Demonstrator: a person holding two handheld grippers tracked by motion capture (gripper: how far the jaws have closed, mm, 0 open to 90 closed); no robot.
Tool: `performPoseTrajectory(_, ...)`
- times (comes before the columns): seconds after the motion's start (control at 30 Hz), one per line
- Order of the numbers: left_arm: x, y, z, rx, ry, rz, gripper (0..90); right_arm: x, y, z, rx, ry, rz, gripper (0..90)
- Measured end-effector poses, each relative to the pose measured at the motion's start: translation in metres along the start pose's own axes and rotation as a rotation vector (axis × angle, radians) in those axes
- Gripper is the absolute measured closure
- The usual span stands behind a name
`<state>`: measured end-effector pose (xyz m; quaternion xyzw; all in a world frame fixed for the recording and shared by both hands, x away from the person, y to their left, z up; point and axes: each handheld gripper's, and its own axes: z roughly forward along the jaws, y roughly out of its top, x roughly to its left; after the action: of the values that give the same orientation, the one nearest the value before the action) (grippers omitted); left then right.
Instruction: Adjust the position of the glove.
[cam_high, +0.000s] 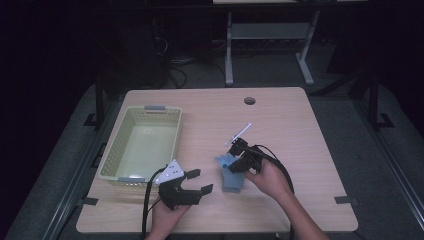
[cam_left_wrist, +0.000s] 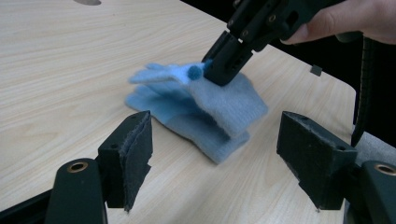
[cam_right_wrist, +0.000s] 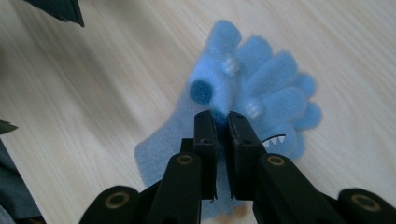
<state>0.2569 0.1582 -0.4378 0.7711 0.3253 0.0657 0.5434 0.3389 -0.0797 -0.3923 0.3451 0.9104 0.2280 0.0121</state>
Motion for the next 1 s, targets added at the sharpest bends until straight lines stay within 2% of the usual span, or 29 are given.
performPoseTrajectory(0.43,0.0,0.0,0.0,-0.007,-0.003,0.002,26.5,0.001,-0.003,0.021,0.032,-0.016,0.022,82.0)
performPoseTrajectory(0.67,0.001,-0.001,0.001,0.001,-0.009,-0.002,26.5,0.001,-0.005,0.028,0.041,-0.023,0.019,79.9)
performPoseTrajectory(0.7,0.001,-0.001,0.001,-0.001,-0.007,-0.005,26.5,0.0,-0.004,0.027,0.036,-0.029,0.024,76.6)
performPoseTrajectory(0.8,0.002,0.0,0.0,-0.003,-0.007,-0.009,26.5,-0.001,-0.004,0.025,0.021,-0.034,0.033,74.9)
performPoseTrajectory(0.83,0.002,-0.001,0.0,-0.002,-0.006,-0.011,26.5,-0.001,-0.004,0.02,-0.004,-0.041,0.042,74.3)
performPoseTrajectory(0.93,0.003,-0.001,0.001,-0.008,-0.008,-0.025,26.5,0.0,-0.003,0.016,-0.021,-0.048,0.046,74.7)
performPoseTrajectory(1.0,0.004,-0.002,0.001,-0.001,-0.011,-0.028,27.5,0.002,-0.001,0.014,-0.034,-0.045,0.04,78.3)
